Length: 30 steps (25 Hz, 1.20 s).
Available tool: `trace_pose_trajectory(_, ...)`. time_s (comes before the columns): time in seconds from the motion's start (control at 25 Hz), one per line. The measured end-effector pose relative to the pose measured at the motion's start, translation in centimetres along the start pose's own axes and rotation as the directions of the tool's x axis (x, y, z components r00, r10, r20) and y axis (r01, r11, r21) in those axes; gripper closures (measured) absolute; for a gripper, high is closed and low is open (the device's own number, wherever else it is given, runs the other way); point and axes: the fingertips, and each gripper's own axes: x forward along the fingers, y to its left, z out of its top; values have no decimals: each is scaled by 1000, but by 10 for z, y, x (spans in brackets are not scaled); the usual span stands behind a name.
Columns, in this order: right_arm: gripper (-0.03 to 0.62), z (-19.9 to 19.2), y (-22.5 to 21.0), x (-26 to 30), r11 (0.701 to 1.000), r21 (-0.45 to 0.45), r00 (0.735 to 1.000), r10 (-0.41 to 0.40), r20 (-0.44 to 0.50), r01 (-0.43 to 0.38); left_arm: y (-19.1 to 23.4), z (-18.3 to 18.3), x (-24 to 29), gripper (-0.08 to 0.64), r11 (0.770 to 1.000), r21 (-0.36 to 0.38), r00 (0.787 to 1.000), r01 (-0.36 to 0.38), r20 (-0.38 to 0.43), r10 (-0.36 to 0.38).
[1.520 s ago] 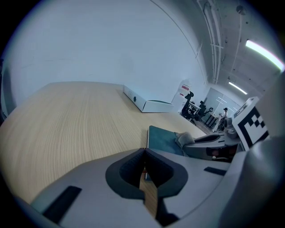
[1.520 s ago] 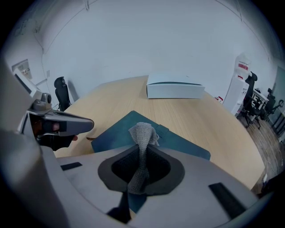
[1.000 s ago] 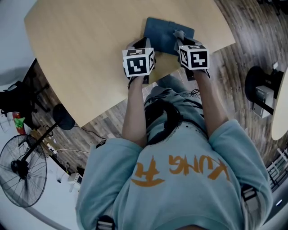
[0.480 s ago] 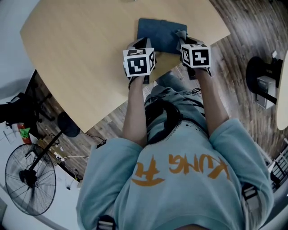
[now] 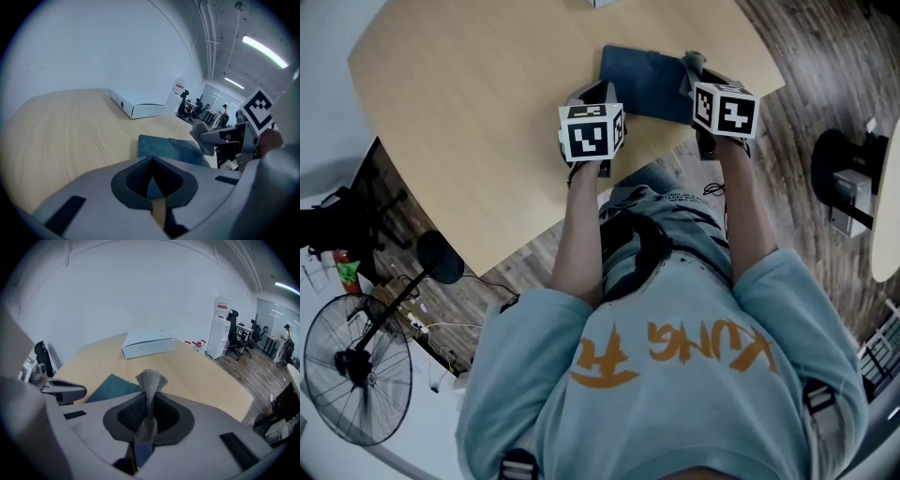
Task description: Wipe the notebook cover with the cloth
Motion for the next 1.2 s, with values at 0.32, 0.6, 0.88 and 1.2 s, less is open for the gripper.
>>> trace_pose_trajectory(0.32,560,47,98,51,989,-13,989,148,16,-148,56,11,-15,543,999,17,999,-47,-24,47)
trace_pose_trajectory(0.6,560,50,143,80,979,-14,978,203,-40,-204,80,21,-18,542,999,9,998,-51,-30,51)
trace_pose_trajectory(0.88,560,43,152,97,981,-11,977,192,-89,-194,78,23,-5,543,999,38,998,-17,-62,20)
trace_pose_trajectory(1.2,560,42,147,98,985,-19,980,170,-99,-173,75,19,-3,543,998,66,994,-3,-105,10)
